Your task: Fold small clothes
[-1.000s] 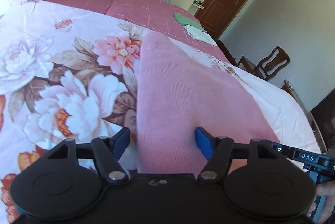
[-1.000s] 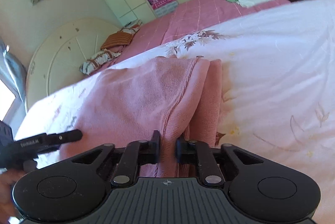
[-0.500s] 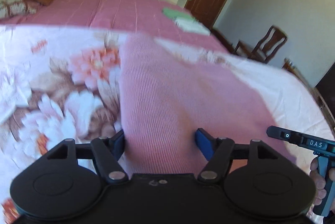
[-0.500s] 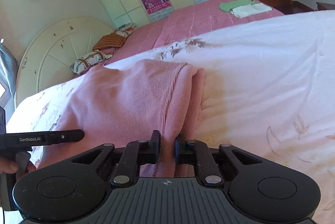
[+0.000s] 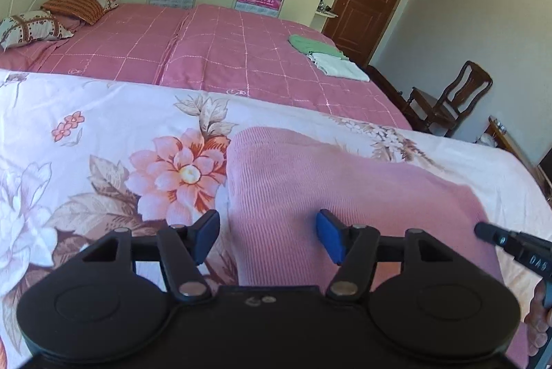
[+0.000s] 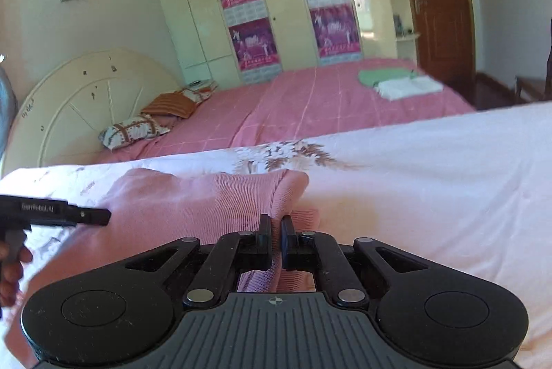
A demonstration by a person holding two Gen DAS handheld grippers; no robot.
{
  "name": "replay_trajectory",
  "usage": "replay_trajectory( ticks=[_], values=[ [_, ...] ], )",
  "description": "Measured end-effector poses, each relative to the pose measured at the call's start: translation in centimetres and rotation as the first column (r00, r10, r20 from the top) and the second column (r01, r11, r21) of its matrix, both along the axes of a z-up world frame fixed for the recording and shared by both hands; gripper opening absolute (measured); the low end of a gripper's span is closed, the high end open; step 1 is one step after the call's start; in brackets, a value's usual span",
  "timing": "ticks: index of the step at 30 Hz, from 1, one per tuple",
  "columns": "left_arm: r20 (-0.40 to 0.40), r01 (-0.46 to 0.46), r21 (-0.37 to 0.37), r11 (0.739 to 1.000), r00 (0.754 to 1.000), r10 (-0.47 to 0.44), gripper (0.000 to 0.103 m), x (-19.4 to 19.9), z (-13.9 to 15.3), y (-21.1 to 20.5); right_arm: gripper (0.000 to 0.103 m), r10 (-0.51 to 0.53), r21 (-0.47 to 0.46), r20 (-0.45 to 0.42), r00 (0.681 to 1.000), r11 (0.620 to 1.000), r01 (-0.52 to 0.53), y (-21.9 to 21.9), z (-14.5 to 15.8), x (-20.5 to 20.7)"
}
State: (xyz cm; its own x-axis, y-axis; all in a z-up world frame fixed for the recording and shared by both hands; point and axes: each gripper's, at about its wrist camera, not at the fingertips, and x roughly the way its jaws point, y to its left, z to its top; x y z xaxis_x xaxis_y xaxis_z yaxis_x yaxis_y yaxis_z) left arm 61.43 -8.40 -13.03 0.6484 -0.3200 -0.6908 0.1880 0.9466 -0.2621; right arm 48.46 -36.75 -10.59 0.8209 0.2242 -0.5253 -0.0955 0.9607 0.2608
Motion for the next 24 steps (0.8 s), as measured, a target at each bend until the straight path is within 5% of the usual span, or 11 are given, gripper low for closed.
replay_trajectory(
  ticks=[4, 7, 10, 14, 18, 22, 24],
  values=[
    [-0.008, -0.004, 0.032, 0.999, 1.000, 0.004, 0.070, 0.5, -0.5, -0.3, 0.004, 0.001, -0.070, -0.083, 0.997, 0.997, -0.007, 0.9, -2.5, 1.4],
    [0.041, 0.020, 0.036, 0.999, 0.999, -0.021, 0.059, -2.0, 1.2, 0.6, 0.004, -0.014, -0.065, -0.120, 0.993, 0.998, 0.006, 0.9, -1.6, 1.4],
    [0.097, 0.064, 0.035, 0.997, 0.993, -0.067, 0.059, -6.5, 2.3, 1.5, 0.012, -0.044, -0.092, -0.058, 0.997, 0.995, 0.039, 0.7, 0.5, -1.5],
    [0.084, 0.102, 0.010, 0.995, 0.991, -0.102, 0.060, -10.2, 1.5, 1.9, 0.013, 0.082, -0.056, -0.007, 0.997, 0.995, -0.082, 2.1, 1.8, -6.1],
    [0.079, 0.082, 0.042, 0.996, 0.993, -0.085, 0.068, -11.0, 0.4, 1.8, 0.013, 0.143, -0.190, -0.098, 0.985, 0.969, -0.160, 4.7, -1.3, -7.0],
    [0.096, 0.081, 0.056, 0.995, 0.992, -0.086, 0.061, -12.9, 2.0, 1.5, 0.034, 0.063, -0.151, -0.118, 0.991, 0.985, -0.080, 3.8, -1.6, -6.9],
    [0.094, 0.096, 0.049, 0.994, 0.990, -0.100, 0.062, -14.7, 2.3, 1.6, 0.034, 0.064, -0.142, -0.082, 0.995, 0.987, -0.075, 3.8, -0.3, -8.4]
  ],
)
